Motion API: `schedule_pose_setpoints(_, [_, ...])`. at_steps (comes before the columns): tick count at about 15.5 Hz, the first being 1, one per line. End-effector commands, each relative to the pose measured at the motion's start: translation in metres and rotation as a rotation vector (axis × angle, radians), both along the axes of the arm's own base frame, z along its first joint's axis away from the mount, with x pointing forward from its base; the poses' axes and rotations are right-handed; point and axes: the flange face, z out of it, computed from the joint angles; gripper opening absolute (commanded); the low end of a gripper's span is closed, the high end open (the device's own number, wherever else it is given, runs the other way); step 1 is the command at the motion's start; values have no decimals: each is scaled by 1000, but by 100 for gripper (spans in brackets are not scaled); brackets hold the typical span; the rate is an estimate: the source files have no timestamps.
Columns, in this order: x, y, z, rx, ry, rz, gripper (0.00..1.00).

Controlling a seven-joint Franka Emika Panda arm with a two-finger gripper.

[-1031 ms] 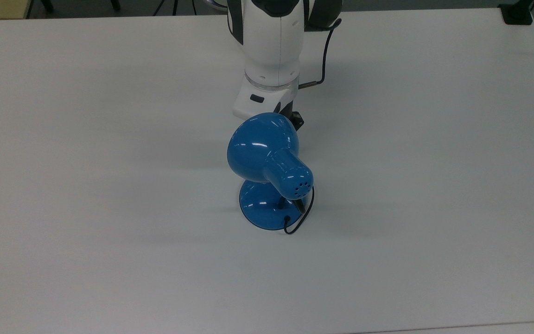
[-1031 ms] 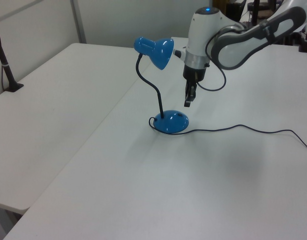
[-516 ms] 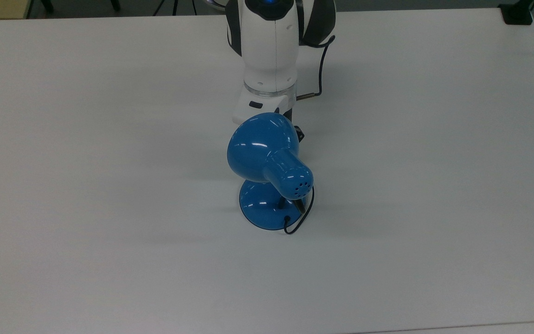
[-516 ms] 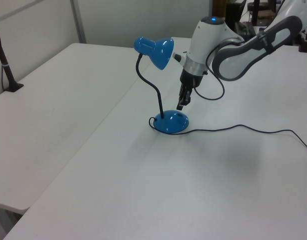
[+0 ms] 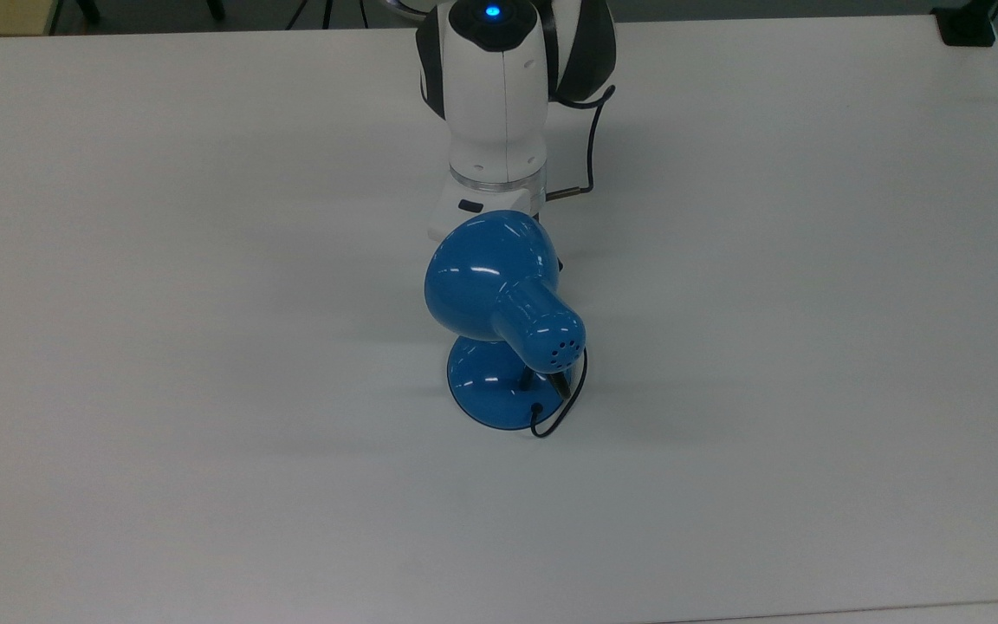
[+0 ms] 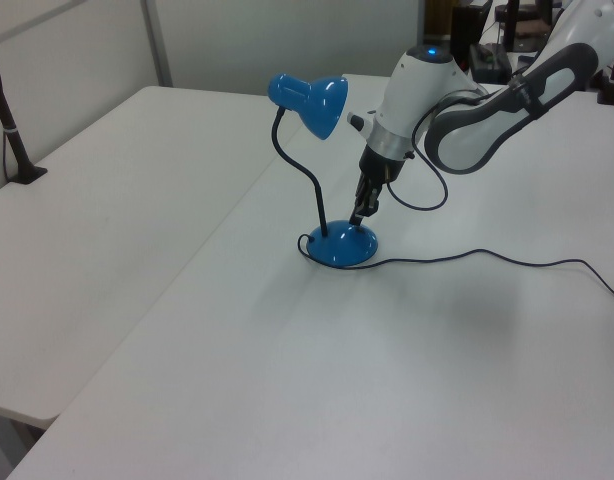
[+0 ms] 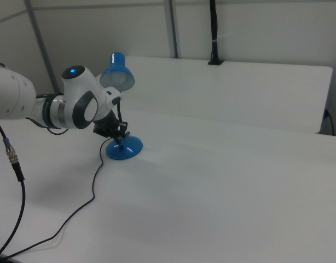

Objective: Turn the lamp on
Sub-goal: 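Lower the gripper onto the switch on the lamp base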

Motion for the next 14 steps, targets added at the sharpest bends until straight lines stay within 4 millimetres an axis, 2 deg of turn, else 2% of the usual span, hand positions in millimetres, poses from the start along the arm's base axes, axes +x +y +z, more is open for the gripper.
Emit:
schedule_pose_setpoints(1, [-2,-2,-2,5,-13,-1,0])
schedule_pose_setpoints(14, [3,-5,-30,1,16,-3,0])
